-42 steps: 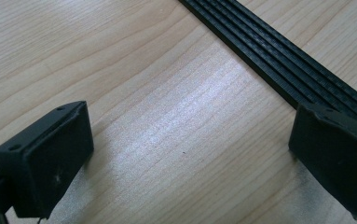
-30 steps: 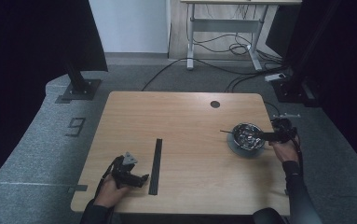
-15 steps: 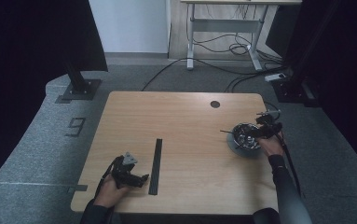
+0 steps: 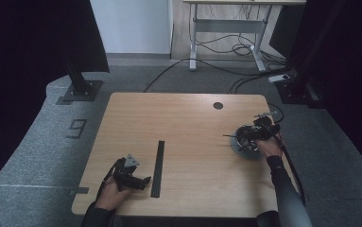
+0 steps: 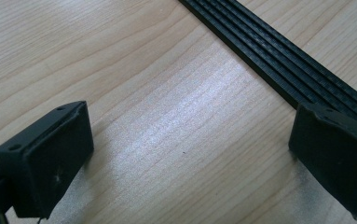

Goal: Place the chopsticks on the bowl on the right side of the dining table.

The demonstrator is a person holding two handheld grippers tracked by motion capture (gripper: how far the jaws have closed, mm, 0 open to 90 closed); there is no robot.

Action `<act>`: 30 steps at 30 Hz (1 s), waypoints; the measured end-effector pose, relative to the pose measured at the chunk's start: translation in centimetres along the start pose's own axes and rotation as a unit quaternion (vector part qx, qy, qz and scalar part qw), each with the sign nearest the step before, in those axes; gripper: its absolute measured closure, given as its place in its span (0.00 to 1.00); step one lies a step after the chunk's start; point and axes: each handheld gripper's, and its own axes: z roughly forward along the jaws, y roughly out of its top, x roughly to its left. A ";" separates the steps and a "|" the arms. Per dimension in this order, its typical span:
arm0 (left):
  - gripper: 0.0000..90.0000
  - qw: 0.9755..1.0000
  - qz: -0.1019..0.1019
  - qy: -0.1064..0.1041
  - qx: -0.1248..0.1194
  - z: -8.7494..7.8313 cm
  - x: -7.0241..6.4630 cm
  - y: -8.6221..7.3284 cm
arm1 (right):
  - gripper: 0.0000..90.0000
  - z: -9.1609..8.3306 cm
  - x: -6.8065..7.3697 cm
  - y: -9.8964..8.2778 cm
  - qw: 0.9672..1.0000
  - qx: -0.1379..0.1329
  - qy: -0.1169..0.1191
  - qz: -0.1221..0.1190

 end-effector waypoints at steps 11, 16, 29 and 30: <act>0.00 1.000 0.000 0.000 0.001 0.0 0.0 0.0 | 0.03 -3.3 -1.0 -0.7 1.000 -0.008 0.005 -0.012; 0.00 1.000 0.000 0.000 0.000 0.0 0.0 0.0 | 0.06 -4.6 -1.8 -2.1 1.000 -0.012 0.005 0.002; 0.00 1.000 0.000 0.000 0.000 0.0 0.0 0.0 | 0.14 -4.3 -1.7 -6.0 0.999 -0.017 0.006 0.027; 0.00 1.000 0.000 0.000 0.000 0.0 0.0 0.0 | 0.14 -4.2 -1.8 -6.2 0.999 -0.016 0.006 0.028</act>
